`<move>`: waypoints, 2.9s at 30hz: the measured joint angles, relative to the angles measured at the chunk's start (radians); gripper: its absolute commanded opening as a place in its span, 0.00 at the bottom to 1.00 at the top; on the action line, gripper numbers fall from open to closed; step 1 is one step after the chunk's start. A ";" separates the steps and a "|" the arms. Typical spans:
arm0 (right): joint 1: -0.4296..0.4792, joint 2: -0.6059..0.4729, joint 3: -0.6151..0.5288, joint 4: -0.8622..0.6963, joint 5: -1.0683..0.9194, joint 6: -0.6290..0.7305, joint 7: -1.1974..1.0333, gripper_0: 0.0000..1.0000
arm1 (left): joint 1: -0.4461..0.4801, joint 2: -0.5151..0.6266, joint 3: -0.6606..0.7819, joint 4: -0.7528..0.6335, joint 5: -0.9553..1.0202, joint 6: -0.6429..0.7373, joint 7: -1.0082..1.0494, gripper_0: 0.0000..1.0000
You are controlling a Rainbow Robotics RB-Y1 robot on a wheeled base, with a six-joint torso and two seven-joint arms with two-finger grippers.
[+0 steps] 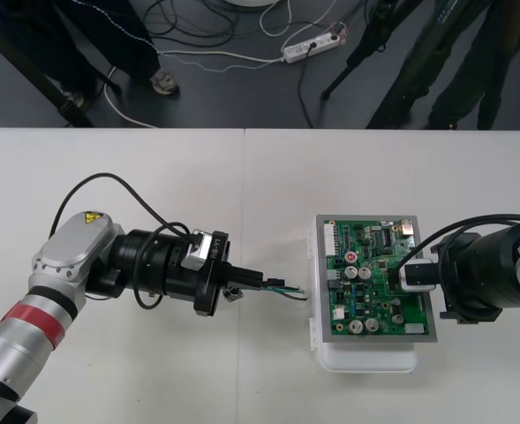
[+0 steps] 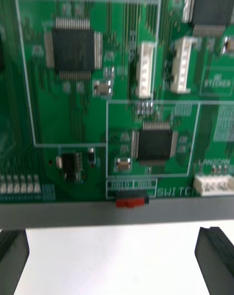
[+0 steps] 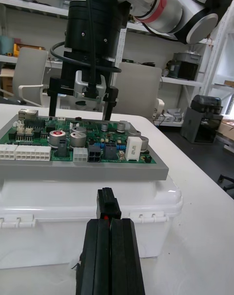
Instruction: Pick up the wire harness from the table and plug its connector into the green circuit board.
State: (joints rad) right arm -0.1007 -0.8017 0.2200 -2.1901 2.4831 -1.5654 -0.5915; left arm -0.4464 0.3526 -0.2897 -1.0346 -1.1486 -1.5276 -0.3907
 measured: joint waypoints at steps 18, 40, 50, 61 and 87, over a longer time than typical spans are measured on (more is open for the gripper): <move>-0.004 0.042 0.003 0.000 0.023 0.000 0.000 1.00 | 0.000 -0.025 -0.017 0.000 0.000 0.002 0.000 0.00; -0.009 0.071 0.017 0.000 0.070 0.000 0.000 1.00 | -0.004 -0.053 -0.052 0.000 0.000 0.073 0.000 0.00; -0.009 0.071 0.017 0.000 0.072 0.000 0.000 1.00 | -0.010 -0.063 -0.058 0.000 0.000 0.098 0.000 0.00; -0.009 0.071 0.017 0.000 0.076 0.000 0.000 1.00 | -0.017 -0.069 -0.107 0.000 0.033 0.126 0.001 0.00; -0.009 0.080 0.017 0.000 0.077 0.000 0.002 1.00 | -0.027 -0.070 -0.115 0.001 0.041 0.154 0.001 0.00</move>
State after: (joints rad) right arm -0.1100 -0.7220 0.2373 -2.1901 2.5599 -1.5656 -0.5894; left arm -0.4730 0.2826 -0.4050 -1.0341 -1.1074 -1.3738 -0.3899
